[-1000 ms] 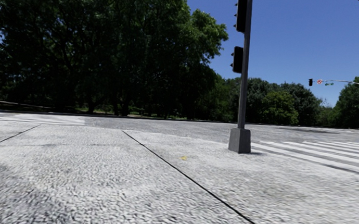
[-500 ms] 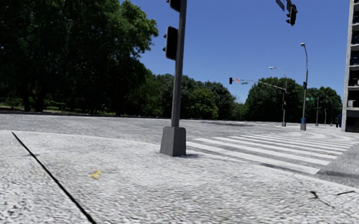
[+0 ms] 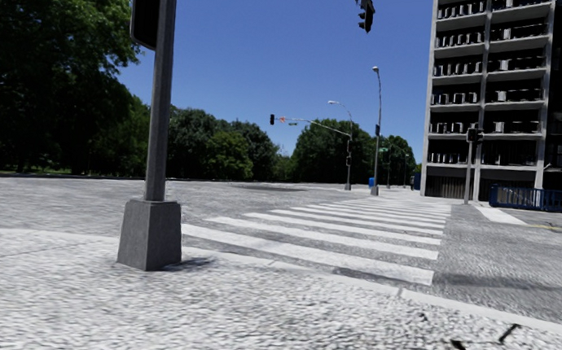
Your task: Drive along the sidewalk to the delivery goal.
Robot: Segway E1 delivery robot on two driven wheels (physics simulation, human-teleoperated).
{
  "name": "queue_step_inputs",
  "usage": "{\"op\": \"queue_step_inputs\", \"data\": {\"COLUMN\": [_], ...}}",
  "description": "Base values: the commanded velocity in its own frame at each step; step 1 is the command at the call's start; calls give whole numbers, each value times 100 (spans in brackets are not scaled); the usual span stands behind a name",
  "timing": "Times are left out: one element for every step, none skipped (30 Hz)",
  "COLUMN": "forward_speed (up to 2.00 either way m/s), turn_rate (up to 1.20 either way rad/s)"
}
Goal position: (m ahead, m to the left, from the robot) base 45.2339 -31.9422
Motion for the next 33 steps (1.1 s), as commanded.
{"op": "queue_step_inputs", "data": {"forward_speed": [200,200,200,200,200,200,200,200,200,200,200,200,200,200,200,200,200,200,200,200,200,200,200,200,200,200,200,200,200,199,173,158,143], "turn_rate": [-54,-54,-53,-53,-53,-53,-53,-52,-50,-50,-49,-49,-49,-48,-48,-47,-45,-43,-43,-37,-33,-32,-32,-32,-32,-32,-29,-23,-23,-15,-4,0,0]}}
